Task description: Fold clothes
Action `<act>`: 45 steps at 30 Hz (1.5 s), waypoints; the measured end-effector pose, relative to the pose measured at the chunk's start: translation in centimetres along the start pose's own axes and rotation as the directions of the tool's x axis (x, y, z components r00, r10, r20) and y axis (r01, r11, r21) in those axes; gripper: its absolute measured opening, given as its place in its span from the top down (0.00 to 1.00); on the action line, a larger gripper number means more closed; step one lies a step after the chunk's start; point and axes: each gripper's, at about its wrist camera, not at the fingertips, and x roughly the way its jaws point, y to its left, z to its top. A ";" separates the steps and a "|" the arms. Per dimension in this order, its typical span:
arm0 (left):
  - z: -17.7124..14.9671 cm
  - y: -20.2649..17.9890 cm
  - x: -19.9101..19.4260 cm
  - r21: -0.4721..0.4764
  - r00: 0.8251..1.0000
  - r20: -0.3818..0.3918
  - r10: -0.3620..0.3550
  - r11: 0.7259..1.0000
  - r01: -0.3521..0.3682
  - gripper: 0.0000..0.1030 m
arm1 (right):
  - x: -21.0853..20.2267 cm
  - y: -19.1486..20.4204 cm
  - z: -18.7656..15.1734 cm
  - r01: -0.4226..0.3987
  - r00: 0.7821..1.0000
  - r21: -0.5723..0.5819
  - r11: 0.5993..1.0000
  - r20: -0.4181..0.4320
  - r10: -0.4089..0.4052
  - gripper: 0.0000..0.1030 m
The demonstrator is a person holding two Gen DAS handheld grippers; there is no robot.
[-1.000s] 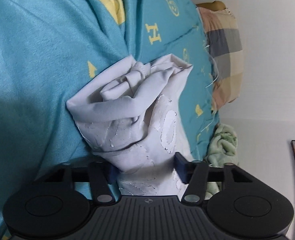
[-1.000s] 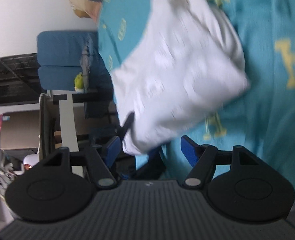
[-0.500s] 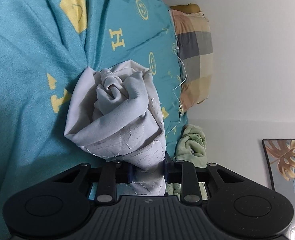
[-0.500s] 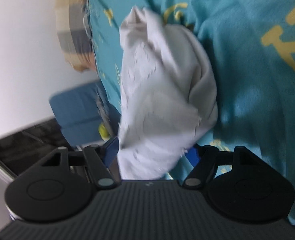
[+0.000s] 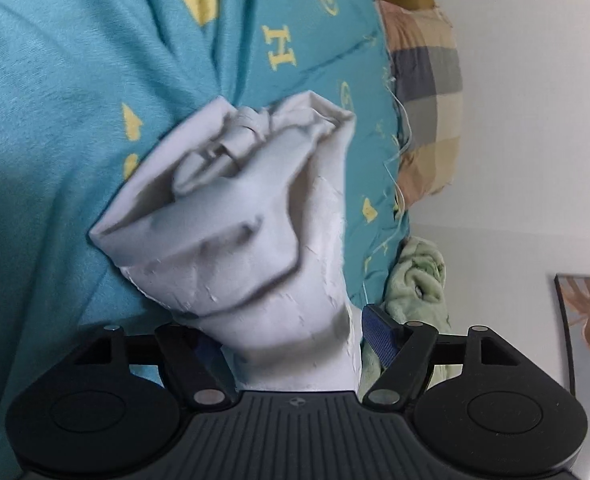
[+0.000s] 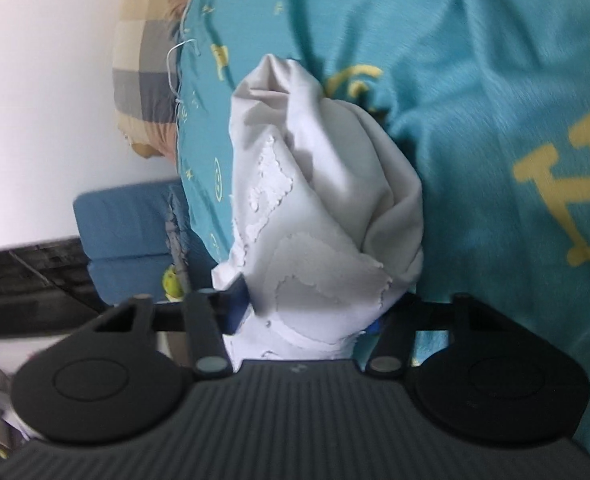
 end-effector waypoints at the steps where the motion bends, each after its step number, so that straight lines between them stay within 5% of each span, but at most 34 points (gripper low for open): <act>1: 0.1 0.3 -0.1 -0.017 1.000 0.004 -0.005 1.000 0.006 0.33 | -0.1 0.3 0.0 0.002 1.000 -0.025 1.000 0.002 -0.002 0.64; 3: 0.2 0.2 -0.3 -0.012 1.000 0.006 -0.016 1.000 0.016 0.52 | -0.3 1.0 -0.1 0.006 1.000 -0.079 0.997 0.004 -0.006 0.69; 6: 0.1 -0.9 -1.0 0.047 0.999 0.010 -0.037 0.998 0.036 0.65 | -1.0 2.2 -0.4 -0.001 1.000 -0.133 0.991 0.010 0.002 0.71; 15: -3.8 -5.4 -5.4 0.102 0.997 -0.010 -0.082 0.991 0.083 0.69 | -7.5 4.5 -2.6 -0.074 0.995 -0.146 0.987 0.054 0.083 0.72; 22: -9.3 -14.8 -4.4 0.210 0.993 -0.035 -0.111 0.971 0.116 0.69 | -14.2 8.0 0.5 -0.176 0.973 -0.122 0.977 0.129 0.192 0.72; 29: -17.2 -27.2 4.3 0.352 0.971 -0.154 -0.181 0.909 0.225 0.68 | -23.2 13.9 10.3 -0.239 0.916 -0.222 0.945 0.271 0.295 0.72; 35: -24.8 -35.4 13.3 0.398 0.915 -0.285 -0.286 0.833 0.384 0.68 | -30.8 18.1 20.2 -0.229 0.841 -0.359 0.905 0.395 0.369 0.72; 38: -29.0 -36.0 17.7 0.420 0.873 -0.367 -0.322 0.780 0.464 0.67 | -34.5 18.5 23.8 -0.173 0.802 -0.446 0.878 0.454 0.389 0.72; 41: -32.5 -34.3 22.5 0.465 0.860 -0.435 -0.266 0.751 0.468 0.67 | -36.7 16.3 26.6 -0.087 0.779 -0.465 0.881 0.520 0.351 0.72; 45: -36.0 -30.0 27.2 0.535 0.861 -0.497 -0.111 0.741 0.405 0.67 | -37.0 10.0 28.9 0.020 0.803 -0.324 0.946 0.569 0.178 0.72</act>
